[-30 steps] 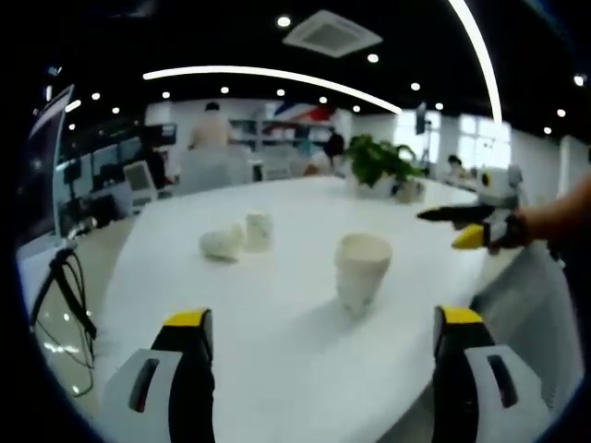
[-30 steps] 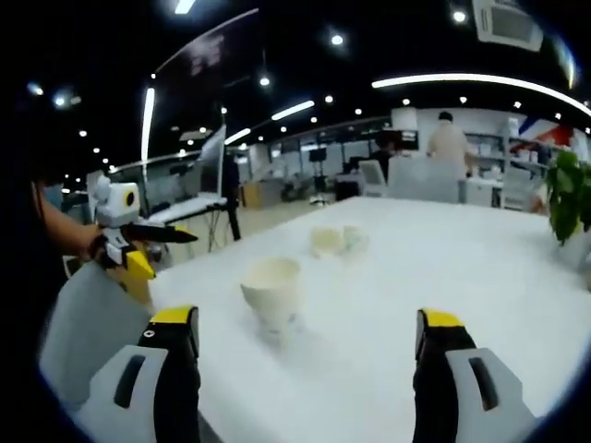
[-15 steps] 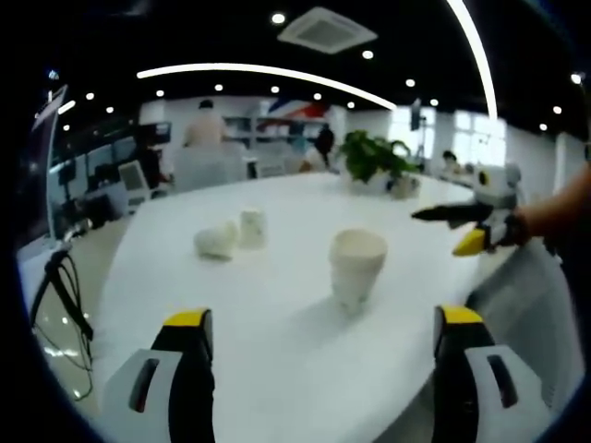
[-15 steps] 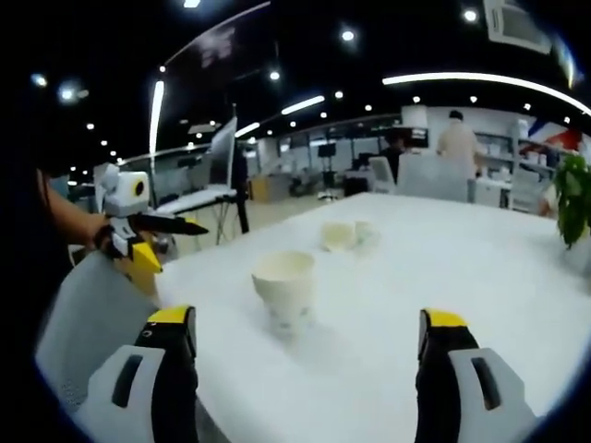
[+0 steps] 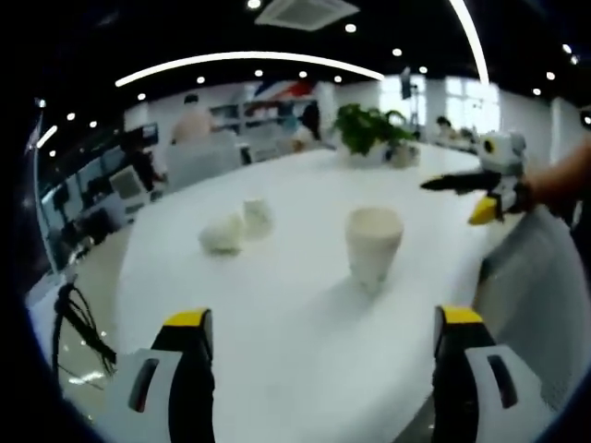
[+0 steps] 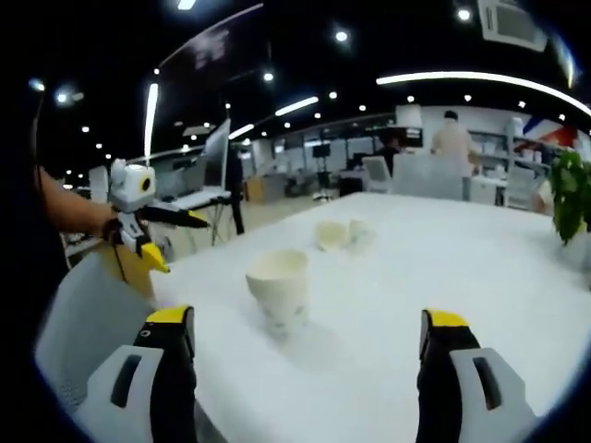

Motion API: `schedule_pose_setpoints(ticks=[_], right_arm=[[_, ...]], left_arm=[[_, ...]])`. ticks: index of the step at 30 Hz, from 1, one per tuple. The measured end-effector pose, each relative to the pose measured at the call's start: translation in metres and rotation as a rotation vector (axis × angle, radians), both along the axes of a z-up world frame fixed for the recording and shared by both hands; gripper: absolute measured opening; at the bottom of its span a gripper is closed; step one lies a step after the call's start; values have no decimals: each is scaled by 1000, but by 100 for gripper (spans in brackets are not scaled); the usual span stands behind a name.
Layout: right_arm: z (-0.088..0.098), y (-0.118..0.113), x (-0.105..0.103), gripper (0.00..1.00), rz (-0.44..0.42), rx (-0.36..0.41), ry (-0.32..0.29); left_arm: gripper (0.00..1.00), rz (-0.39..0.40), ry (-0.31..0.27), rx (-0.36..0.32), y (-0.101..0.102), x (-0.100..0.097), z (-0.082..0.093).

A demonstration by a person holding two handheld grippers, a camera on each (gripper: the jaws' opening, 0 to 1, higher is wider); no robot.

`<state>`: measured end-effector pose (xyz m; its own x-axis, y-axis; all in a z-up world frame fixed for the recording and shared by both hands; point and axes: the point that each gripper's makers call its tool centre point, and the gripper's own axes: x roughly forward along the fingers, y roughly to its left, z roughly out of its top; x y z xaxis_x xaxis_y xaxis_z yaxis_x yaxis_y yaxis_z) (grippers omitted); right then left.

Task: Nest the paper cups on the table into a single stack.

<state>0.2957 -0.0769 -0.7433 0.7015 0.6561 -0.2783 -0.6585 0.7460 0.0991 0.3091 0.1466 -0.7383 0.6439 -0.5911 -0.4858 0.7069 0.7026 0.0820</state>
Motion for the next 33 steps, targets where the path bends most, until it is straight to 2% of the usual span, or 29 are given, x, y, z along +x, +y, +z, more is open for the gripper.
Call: schedule_pose_setpoints(ticks=[2, 5, 7, 12, 19, 23, 28, 33], right_arm=[[0, 0, 0, 100, -1, 1, -1], [2, -1, 1, 100, -6, 5, -3], [2, -2, 1, 100, -10, 10, -3], [3, -3, 3, 100, -17, 17, -4], [4, -3, 3, 100, -20, 19, -2], [4, -4, 4, 100, -22, 22, 1], [5, -5, 5, 100, -27, 28, 1], [5, -7, 6, 100, -33, 31, 4]], left_arm=[[99, -36, -5, 14, 1, 8, 7], [99, -101, -47, 80, 4, 22, 20], [99, -111, -56, 98, 5, 30, 26], [99, -159, -63, 136, 5, 50, 39], [99, -281, -82, 216, -4, 74, 58], [99, -332, -59, 259, -6, 82, 62], [99, -379, -81, 300, -13, 101, 75], [99, -466, -115, 374, -21, 115, 78]])
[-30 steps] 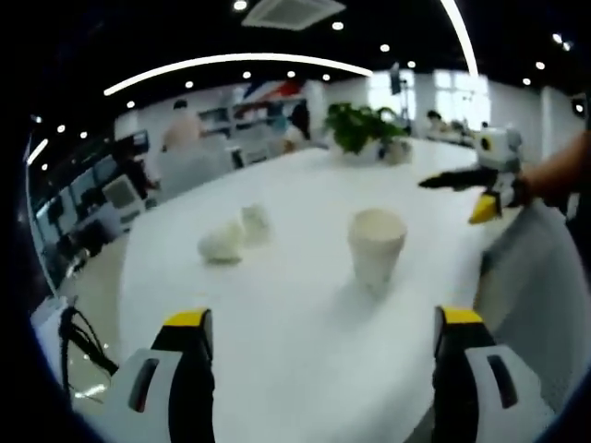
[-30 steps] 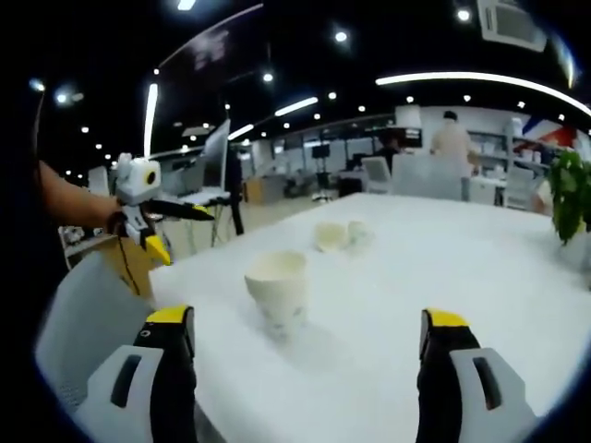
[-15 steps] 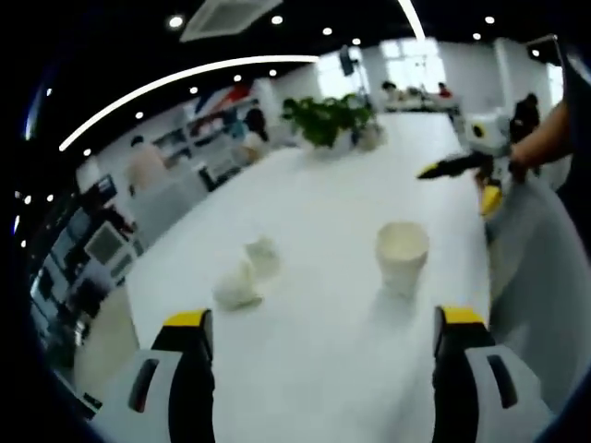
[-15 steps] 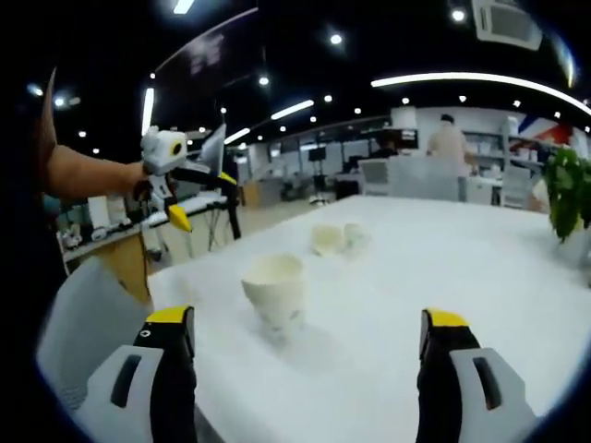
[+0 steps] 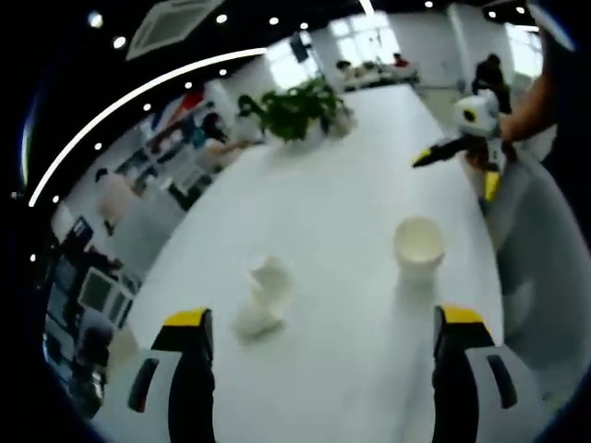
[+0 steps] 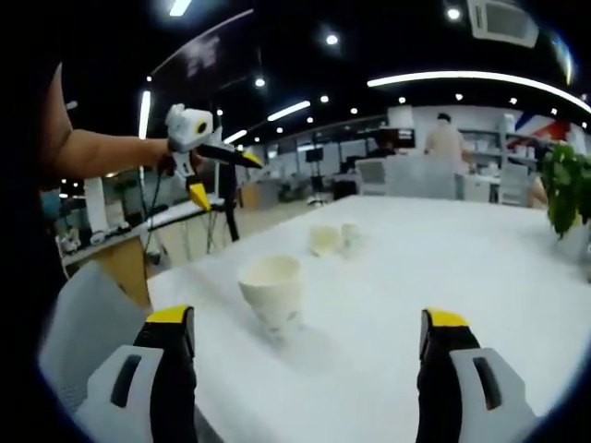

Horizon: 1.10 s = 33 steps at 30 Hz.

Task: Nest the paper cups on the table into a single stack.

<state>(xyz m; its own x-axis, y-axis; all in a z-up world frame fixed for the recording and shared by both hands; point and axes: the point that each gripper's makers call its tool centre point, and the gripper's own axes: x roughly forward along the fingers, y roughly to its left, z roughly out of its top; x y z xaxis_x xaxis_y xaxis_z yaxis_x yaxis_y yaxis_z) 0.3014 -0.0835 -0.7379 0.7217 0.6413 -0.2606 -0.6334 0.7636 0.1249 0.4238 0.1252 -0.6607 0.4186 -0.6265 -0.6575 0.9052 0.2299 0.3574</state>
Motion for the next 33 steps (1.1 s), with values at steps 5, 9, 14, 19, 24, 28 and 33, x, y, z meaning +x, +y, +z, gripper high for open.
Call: schedule_pose_setpoints(ticks=[5, 9, 14, 19, 24, 28, 33], right_arm=[[0, -1, 1, 100, -2, 2, 1], [1, -2, 1, 100, -10, 6, 2], [0, -3, 2, 100, -12, 5, 2], [-2, 0, 0, 100, 3, -17, 0], [-3, -2, 0, 100, -5, -9, 8], [-3, -3, 1, 100, -13, -2, 11], [-3, -4, 2, 100, -15, -6, 14]], left_arm=[[98, -38, 0, 43, -5, 16, 0], [97, -61, 1, 76, -7, 26, -3], [95, -93, -3, 127, -9, 41, -10], [95, -107, -2, 166, -10, 56, -19], [94, -138, -13, 207, -12, 74, -27], [91, -171, -22, 246, -14, 87, -35], [91, -175, -14, 253, -18, 106, -41]])
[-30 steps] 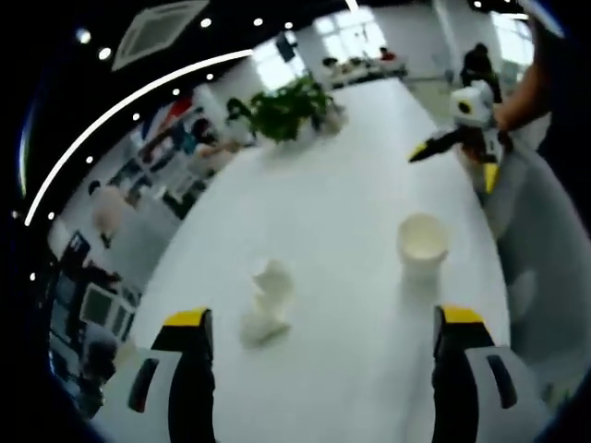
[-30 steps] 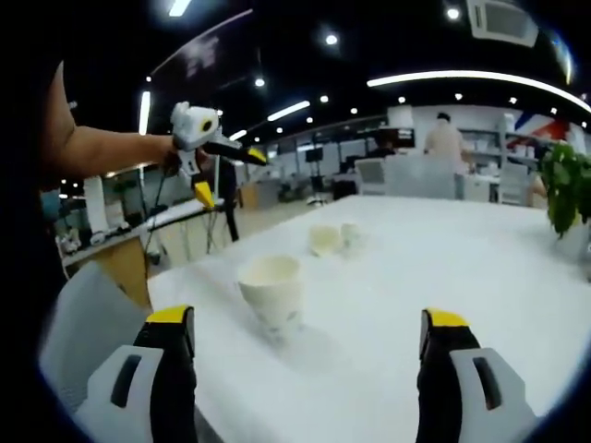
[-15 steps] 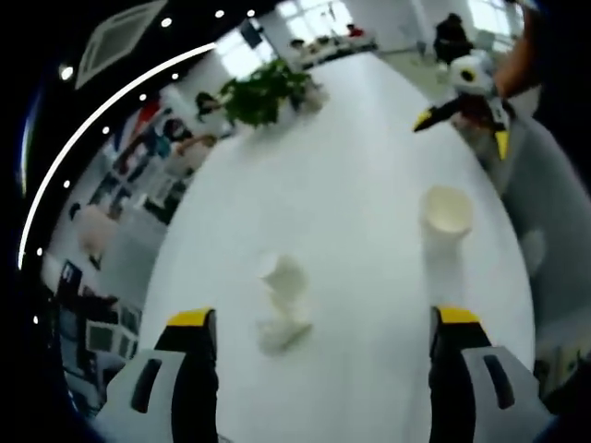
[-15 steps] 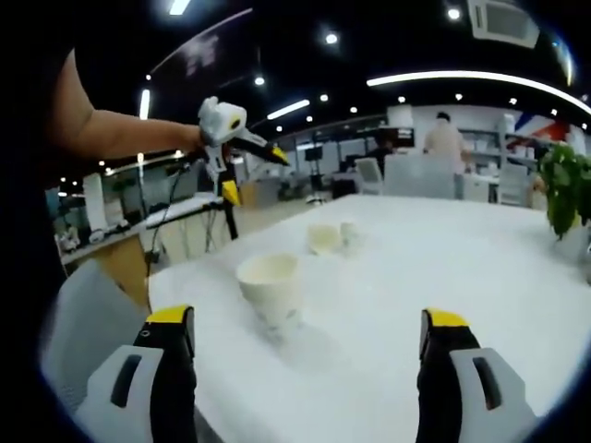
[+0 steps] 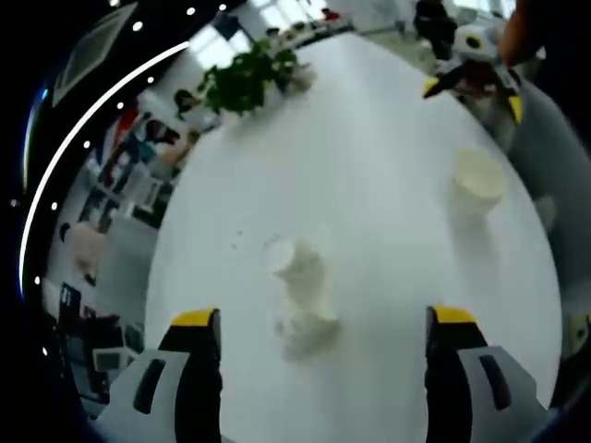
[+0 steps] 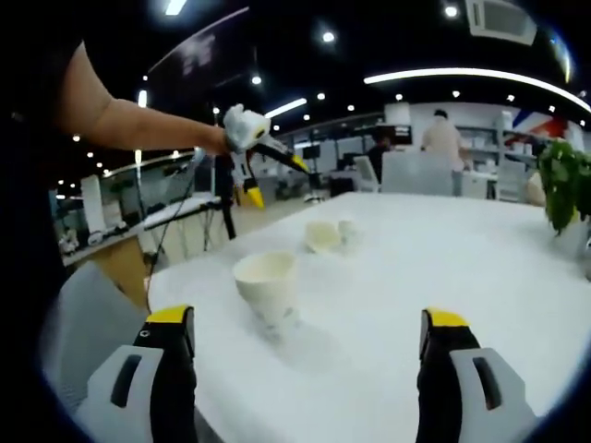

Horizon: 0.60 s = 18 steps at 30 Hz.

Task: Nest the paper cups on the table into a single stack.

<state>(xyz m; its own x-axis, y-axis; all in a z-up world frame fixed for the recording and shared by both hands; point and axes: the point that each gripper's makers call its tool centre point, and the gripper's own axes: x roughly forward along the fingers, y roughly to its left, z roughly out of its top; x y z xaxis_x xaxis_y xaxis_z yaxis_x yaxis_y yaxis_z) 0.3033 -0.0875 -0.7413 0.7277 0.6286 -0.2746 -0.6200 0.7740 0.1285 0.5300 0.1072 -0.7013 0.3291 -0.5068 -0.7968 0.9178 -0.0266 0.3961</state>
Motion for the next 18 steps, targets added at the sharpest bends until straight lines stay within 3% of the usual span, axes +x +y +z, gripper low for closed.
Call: schedule_pose_setpoints(ticks=[5, 8, 12, 18], right_arm=[[-1, -3, 1, 100, -12, 1, 6], [-2, -3, 1, 100, -13, -1, 11], [-2, -4, 1, 100, -16, 0, 15], [-2, -6, 2, 100, -22, 1, 22]], left_arm=[[89, -36, 1, 33, -3, 15, -7], [85, -88, 7, 12, -11, 21, -12], [82, -100, -4, 81, -5, 34, -23], [78, -99, 12, 103, -5, 45, -35]])
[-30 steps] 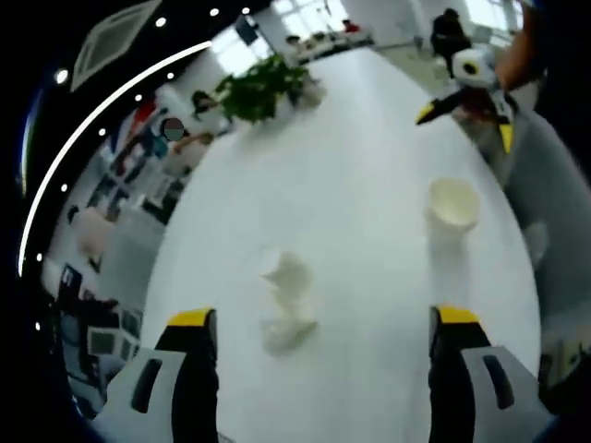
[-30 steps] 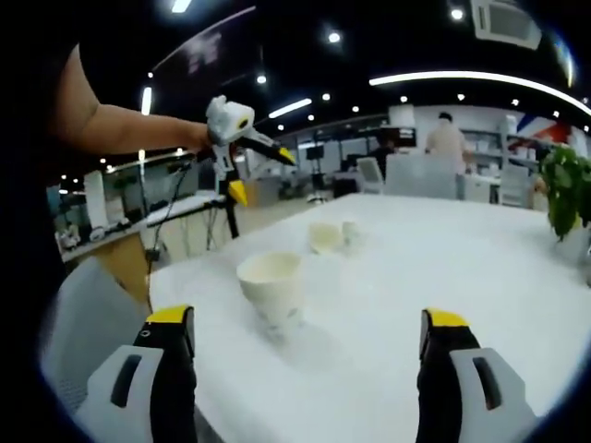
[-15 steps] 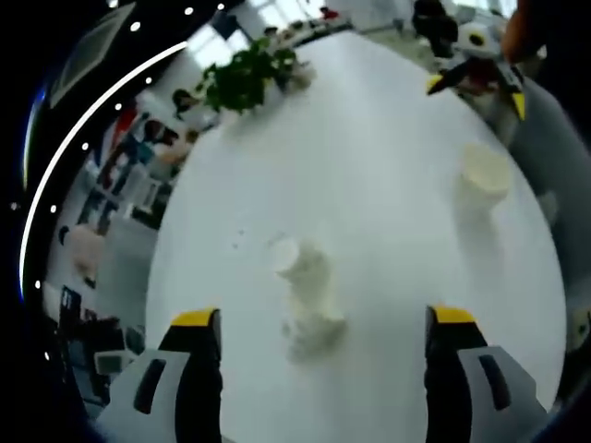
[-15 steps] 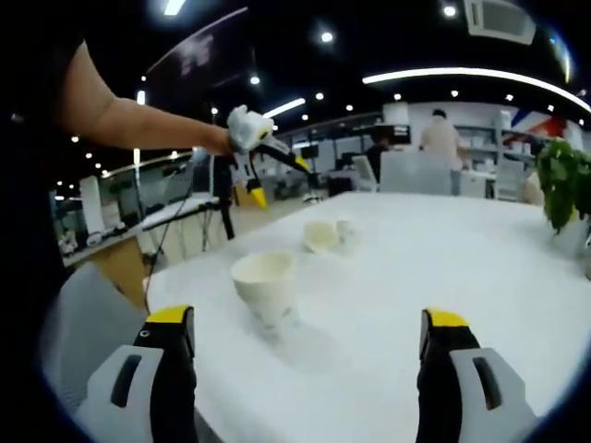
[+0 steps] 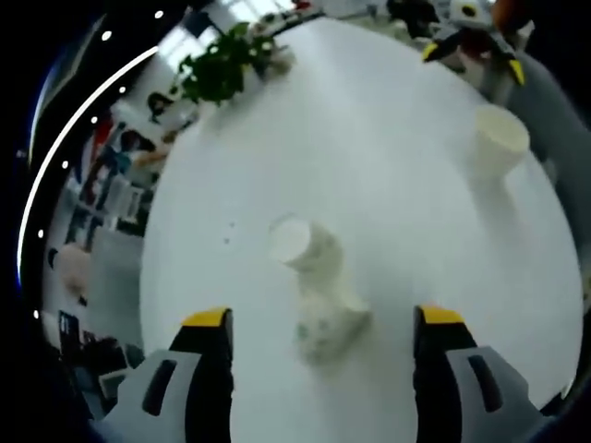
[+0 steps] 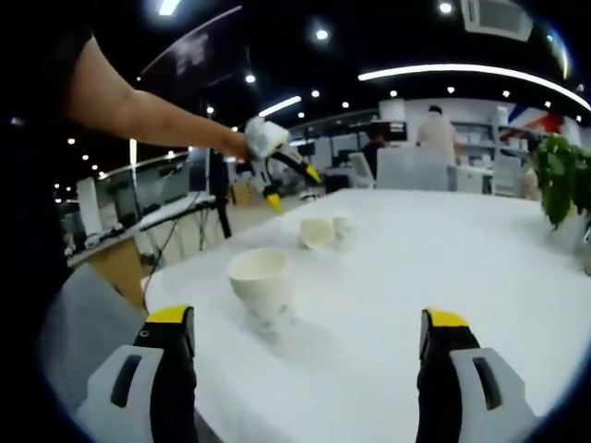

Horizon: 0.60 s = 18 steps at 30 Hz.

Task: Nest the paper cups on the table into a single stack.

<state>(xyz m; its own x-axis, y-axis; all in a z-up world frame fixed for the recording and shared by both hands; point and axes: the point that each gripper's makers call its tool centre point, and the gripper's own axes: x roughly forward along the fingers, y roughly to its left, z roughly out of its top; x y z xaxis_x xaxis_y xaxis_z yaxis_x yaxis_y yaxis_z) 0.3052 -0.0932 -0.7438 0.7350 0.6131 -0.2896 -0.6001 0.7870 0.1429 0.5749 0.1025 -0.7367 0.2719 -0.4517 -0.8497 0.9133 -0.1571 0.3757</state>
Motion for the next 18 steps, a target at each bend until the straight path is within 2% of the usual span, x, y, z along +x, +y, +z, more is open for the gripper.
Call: schedule_pose_setpoints(ticks=[9, 12, 14, 18], right_arm=[[-1, -2, 0, 99, -5, 1, 9], [-1, -2, 1, 99, -6, 2, 11], [-1, -4, 1, 99, -9, 2, 12], [-1, -6, 2, 98, -20, 7, 16]], left_arm=[[74, 41, 42, 52, 7, 11, -38], [70, 50, 77, 28, 3, 8, -48], [70, 65, 78, 48, 6, 8, -58], [64, 59, 86, 72, 9, 10, -69]])
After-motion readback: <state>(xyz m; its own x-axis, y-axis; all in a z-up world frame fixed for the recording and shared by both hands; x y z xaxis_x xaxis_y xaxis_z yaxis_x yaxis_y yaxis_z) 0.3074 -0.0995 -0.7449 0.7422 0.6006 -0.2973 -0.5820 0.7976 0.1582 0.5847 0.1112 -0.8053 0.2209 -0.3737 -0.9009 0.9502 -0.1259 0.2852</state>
